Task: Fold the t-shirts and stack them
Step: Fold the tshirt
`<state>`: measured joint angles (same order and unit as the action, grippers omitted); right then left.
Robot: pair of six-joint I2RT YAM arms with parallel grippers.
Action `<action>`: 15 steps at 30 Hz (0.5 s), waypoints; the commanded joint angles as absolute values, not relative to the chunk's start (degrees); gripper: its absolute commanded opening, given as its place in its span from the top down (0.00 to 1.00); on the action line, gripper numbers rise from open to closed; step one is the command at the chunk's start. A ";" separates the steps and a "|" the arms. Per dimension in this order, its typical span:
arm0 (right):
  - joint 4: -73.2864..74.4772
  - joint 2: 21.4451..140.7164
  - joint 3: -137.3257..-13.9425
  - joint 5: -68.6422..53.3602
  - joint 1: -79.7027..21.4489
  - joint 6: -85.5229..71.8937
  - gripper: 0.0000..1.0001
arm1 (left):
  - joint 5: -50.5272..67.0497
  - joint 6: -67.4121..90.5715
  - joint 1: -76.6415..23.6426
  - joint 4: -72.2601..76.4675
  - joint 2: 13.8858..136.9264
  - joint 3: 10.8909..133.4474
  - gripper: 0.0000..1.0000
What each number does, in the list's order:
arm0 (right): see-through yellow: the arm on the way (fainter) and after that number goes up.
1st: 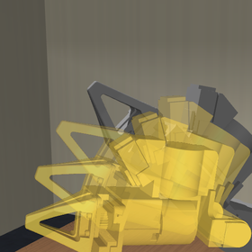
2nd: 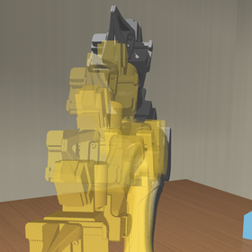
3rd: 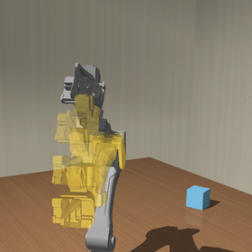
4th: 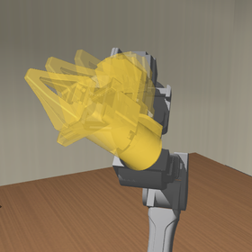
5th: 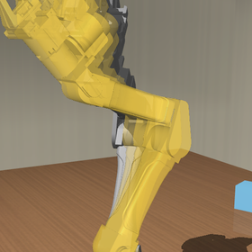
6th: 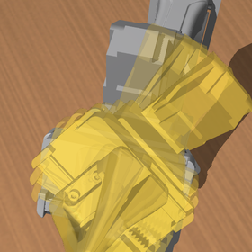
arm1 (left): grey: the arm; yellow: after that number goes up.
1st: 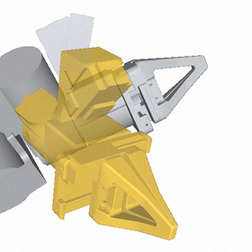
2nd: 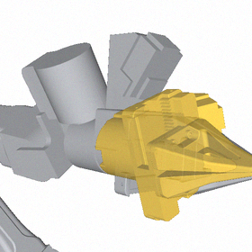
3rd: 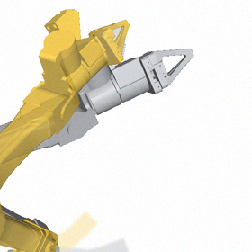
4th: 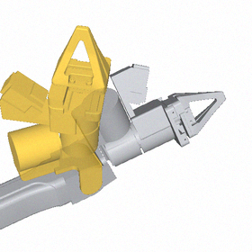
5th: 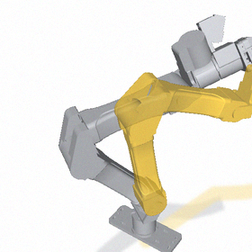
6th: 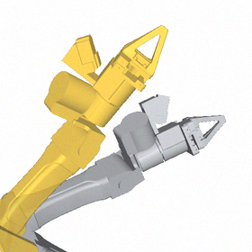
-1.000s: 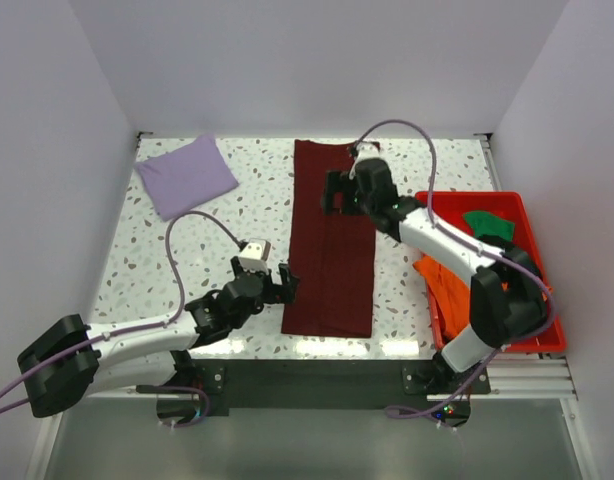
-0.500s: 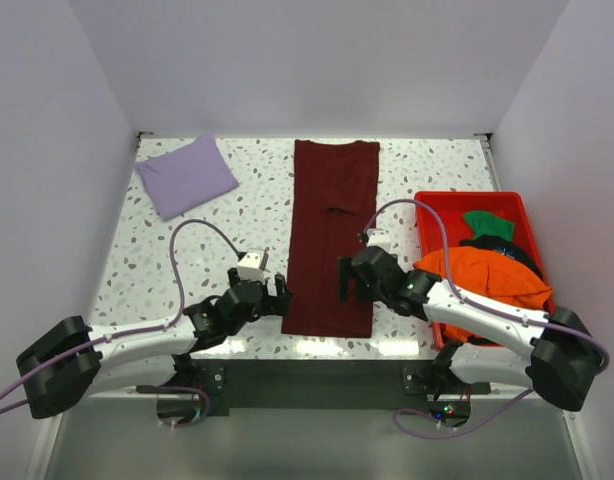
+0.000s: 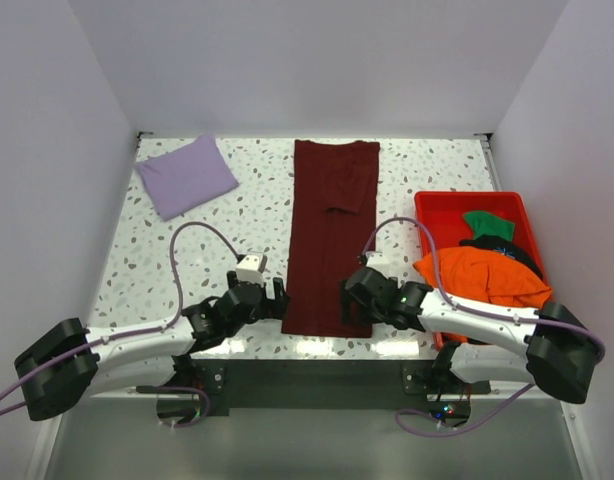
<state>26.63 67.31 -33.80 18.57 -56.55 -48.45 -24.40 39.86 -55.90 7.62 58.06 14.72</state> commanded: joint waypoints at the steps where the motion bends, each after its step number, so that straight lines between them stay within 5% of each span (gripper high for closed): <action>1: 29.17 65.22 -32.87 20.30 -57.39 -52.55 0.07 | -24.17 40.25 -55.63 7.29 58.44 15.03 0.06; 8: 31.20 62.76 -30.94 21.18 -58.10 -55.28 0.10 | -23.29 39.82 -55.72 8.35 59.94 15.21 0.06; 15: 30.94 61.70 -29.36 18.72 -58.71 -56.78 0.26 | -22.59 39.55 -55.63 8.53 60.64 15.56 0.06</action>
<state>30.33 63.02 -30.22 18.48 -58.11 -54.28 -22.76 39.83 -55.90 7.62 60.53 14.72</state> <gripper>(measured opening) 0.763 0.939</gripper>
